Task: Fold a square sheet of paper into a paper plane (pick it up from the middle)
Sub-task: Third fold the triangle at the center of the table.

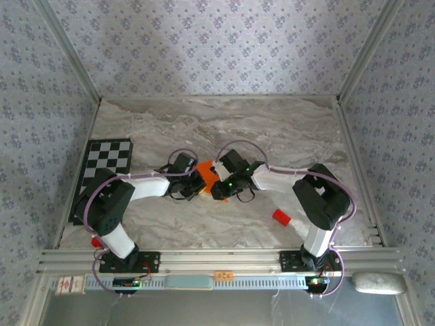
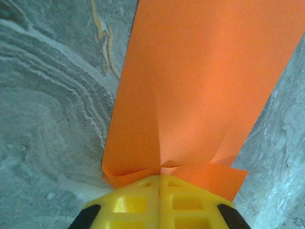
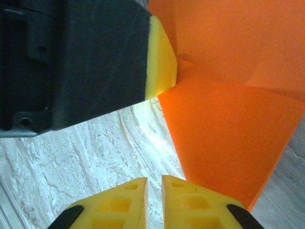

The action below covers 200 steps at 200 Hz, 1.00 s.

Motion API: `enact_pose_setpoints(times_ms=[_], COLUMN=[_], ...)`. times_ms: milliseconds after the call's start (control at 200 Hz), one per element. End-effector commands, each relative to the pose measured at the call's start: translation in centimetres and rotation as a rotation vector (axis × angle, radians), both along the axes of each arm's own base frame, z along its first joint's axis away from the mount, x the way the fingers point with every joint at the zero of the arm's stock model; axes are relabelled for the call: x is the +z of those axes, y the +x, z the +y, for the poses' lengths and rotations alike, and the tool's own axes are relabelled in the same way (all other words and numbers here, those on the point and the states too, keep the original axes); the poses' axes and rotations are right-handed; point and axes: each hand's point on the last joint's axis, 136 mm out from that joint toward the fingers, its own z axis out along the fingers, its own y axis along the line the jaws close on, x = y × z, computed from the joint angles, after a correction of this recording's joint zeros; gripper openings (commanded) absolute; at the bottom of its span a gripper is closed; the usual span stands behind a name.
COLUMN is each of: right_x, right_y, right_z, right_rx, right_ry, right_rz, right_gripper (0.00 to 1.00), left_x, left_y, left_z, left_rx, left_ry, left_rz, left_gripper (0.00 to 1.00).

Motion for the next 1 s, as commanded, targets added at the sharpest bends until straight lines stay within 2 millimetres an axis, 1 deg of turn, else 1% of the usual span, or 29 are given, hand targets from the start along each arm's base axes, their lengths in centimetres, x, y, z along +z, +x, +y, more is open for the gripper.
enact_pose_setpoints(times_ms=[0,190,430,600,994], right_x=[0.0,-0.7,-0.9,-1.1,-1.9], right_y=[0.1,0.4,0.5,0.8,0.8], right_z=[0.5,-0.1,-0.2,-0.6,-1.1], right_rx=[0.000,-0.015,-0.016,-0.026,-0.025], right_ry=[-0.018,-0.066,-0.085,-0.111,-0.153], right_rz=[0.023,0.024,0.032,0.016,0.019], right_gripper=[0.16,0.16,0.16,0.15,0.15], left_x=[-4.7,-4.8,-4.9,-5.0,-5.0], left_y=[-3.7,-3.8,-3.9,-4.0,-4.0], left_z=[3.8,3.8,3.9,4.0,4.0], left_rx=[0.032,0.029,0.028,0.028,0.025], left_ry=[0.193,0.196,0.199,0.204,0.206], left_rz=[0.173,0.178,0.179,0.183,0.185], left_gripper=[0.01,0.01,0.01,0.01,0.01])
